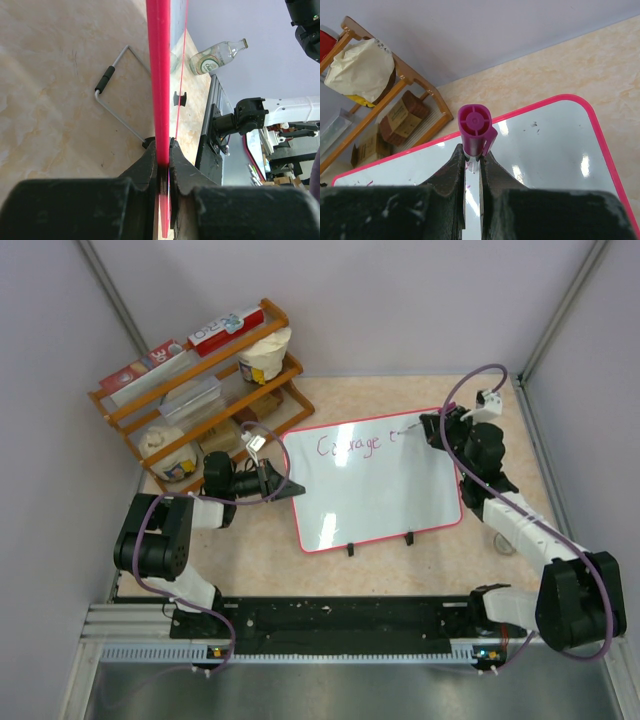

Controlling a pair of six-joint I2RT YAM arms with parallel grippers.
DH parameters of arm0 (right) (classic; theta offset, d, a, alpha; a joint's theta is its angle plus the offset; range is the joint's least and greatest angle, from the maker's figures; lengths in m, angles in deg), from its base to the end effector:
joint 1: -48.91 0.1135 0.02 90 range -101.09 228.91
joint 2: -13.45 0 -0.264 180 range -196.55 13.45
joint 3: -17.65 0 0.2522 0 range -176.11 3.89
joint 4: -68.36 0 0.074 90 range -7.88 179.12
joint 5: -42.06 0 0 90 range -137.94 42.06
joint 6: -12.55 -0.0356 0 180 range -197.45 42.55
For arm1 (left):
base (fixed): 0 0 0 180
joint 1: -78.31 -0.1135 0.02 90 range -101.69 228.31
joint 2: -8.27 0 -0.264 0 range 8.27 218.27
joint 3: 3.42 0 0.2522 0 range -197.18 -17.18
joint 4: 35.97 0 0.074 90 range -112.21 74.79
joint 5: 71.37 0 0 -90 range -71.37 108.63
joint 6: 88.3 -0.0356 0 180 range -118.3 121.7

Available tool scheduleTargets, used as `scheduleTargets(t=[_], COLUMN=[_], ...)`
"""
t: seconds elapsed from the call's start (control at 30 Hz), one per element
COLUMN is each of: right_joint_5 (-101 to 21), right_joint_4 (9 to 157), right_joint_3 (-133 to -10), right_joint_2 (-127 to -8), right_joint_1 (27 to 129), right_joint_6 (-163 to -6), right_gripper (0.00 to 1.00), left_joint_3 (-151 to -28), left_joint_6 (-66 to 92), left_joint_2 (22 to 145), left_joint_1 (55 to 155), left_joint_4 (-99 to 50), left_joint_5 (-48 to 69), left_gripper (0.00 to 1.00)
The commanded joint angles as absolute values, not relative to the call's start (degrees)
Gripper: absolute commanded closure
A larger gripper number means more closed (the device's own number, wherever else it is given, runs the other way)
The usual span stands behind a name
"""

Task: Write a sentence on the whiteboard
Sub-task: Write with the whiteboard marker on the whiteboard.

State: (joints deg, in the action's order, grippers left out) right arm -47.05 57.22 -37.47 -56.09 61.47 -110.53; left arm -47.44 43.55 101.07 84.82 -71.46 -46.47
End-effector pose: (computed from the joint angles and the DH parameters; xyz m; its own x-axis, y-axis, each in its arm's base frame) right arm 0.2745 0.0617 0.2918 -0.1737 0.5204 -0.8361 -0.1644 0.8217 0.5457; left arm 0.2802 -0.0645 0.1670 -0.7871 -0.1929 -0.5858 0.5365 0.2544 -0.8046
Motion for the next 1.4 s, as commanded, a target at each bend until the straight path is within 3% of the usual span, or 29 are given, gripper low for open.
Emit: scheduleTargets(t=[0.0, 0.83, 1.37], right_joint_5=[-46.71, -46.09, -51.80], right_joint_4=[56.02, 58.83, 58.66], right_joint_3=[-39.61, -33.29, -34.69], right_joint_2=[-56.69, -53.35, -53.00], right_joint_1=[60.86, 60.42, 60.16], right_joint_6=[-109.53, -108.48, -107.86], right_gripper=[1.00, 1.00, 1.00], left_joint_3=[-48.56, -48.56, -48.56], left_joint_6=[39.32, 39.05, 39.05], left_joint_2=[101.53, 101.44, 101.52], left_joint_1=[84.82, 84.82, 84.82], left_joint_4=[-73.18, -72.74, -72.57], left_joint_5=[-42.63, -42.54, -42.54], left_gripper=[1.00, 1.00, 1.00])
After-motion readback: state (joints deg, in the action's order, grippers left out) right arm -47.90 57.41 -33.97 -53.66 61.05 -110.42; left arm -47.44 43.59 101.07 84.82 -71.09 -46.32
